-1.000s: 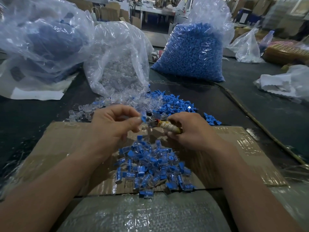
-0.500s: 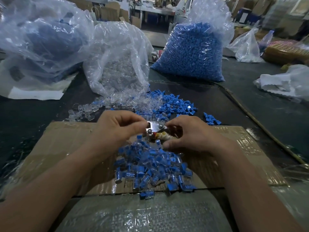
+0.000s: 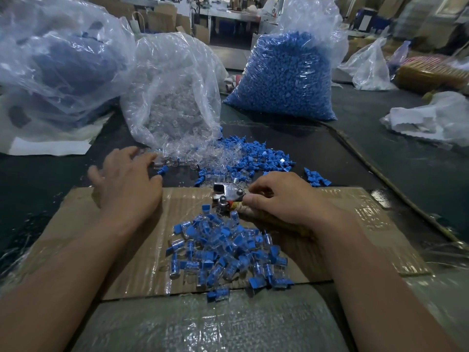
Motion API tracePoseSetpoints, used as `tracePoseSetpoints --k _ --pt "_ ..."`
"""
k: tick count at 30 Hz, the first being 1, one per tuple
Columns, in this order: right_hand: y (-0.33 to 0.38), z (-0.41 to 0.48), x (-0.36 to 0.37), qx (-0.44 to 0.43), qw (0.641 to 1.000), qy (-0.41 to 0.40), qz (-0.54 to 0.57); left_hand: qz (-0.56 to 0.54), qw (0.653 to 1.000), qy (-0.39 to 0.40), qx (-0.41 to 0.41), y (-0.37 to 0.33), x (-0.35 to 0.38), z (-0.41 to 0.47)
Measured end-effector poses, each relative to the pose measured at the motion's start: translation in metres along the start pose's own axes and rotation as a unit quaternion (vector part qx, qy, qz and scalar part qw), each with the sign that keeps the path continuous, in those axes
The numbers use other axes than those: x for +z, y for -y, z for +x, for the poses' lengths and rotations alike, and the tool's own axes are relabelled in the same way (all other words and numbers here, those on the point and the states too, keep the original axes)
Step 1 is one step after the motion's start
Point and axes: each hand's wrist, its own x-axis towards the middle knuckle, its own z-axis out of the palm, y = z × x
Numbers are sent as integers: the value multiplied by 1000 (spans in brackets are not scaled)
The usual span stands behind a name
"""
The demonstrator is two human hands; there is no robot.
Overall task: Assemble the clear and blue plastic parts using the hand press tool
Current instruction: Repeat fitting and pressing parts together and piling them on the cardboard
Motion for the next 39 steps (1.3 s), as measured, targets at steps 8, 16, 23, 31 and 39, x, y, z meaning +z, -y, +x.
tracePoseSetpoints --k 8,16,23,31,39 --pt "0 0 1 3 1000 5 7 -48 991 91 89 -3 7 -1" --pt "1 1 1 2 1000 6 -3 -149 977 41 145 -8 2 -7" --pt "0 2 2 0 1000 4 1 -99 990 56 77 -4 0 -4" --pt "-1 2 3 -2 1000 4 2 -131 982 80 111 -6 4 -6" --pt "-2 4 4 -7 1000 5 -1 -148 981 44 117 -6 2 -7"
